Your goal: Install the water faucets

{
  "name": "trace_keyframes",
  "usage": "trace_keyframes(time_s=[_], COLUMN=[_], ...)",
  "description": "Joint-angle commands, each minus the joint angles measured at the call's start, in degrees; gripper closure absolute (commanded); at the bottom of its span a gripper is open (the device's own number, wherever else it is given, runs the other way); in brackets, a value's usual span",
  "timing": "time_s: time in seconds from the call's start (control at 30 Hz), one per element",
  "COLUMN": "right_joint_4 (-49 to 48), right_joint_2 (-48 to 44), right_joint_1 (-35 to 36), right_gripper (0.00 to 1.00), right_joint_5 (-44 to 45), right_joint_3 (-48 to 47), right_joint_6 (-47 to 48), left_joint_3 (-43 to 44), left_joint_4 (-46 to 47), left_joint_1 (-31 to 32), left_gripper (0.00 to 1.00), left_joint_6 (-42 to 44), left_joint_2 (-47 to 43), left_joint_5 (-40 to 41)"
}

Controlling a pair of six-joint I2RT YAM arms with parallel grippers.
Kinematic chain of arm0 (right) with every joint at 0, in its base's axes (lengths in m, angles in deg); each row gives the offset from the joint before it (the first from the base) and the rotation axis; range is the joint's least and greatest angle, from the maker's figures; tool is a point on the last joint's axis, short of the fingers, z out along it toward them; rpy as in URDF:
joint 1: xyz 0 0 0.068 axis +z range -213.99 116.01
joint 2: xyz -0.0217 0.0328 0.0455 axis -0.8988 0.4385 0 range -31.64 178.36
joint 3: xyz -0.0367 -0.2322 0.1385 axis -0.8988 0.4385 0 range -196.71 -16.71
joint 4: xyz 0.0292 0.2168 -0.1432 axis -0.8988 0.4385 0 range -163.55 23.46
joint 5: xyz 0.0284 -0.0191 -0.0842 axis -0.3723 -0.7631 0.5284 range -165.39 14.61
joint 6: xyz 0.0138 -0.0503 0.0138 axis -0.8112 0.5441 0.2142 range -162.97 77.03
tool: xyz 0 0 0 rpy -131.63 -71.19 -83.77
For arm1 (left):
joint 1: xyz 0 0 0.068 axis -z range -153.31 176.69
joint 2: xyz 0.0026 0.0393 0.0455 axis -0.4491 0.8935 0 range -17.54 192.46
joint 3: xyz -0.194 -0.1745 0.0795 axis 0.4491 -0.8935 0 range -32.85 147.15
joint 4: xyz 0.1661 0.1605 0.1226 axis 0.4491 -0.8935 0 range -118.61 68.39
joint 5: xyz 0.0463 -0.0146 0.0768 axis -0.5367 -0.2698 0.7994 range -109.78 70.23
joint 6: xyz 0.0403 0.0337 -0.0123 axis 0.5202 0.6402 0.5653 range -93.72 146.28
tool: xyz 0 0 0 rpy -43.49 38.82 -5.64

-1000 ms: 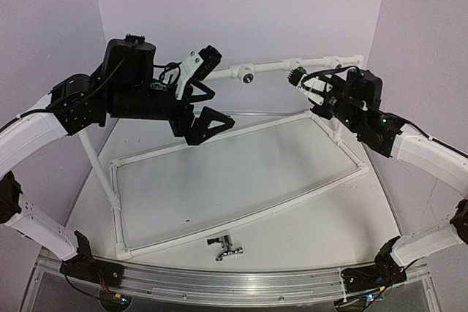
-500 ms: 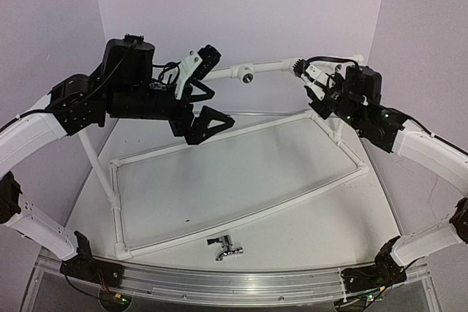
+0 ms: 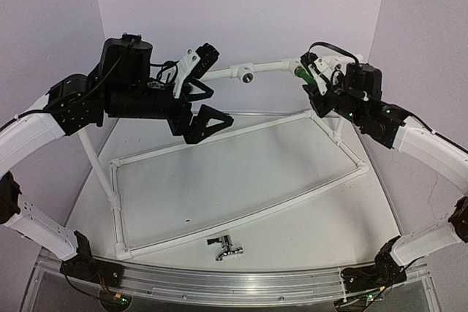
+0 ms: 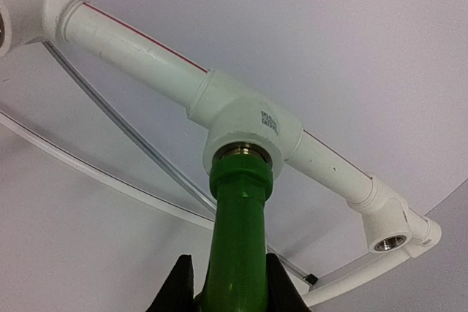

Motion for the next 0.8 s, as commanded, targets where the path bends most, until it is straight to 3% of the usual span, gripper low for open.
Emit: trace_keyframes(time_s=[0.0, 0.77], right_joint_4=[0.15, 4.76], right_joint_2=[1.24, 3.90], right_joint_1=[-0.77, -6.63], right_gripper=[1.00, 1.00], right_joint_5=[-4.79, -20.00], right_joint_3=[-3.73, -9.69], right_joint_6=[-9.00, -27.53], left_joint_3=[-0.54, -1.46], left_joint_4=[2.51, 2.81], left_joint_1=[-0.13, -0.14], left_gripper=[0.04, 0.04], left_joint_6=[-0.64, -0.63], left_joint_2=[-1.93, -2.71], left_joint_5=[-0.56, -0.30])
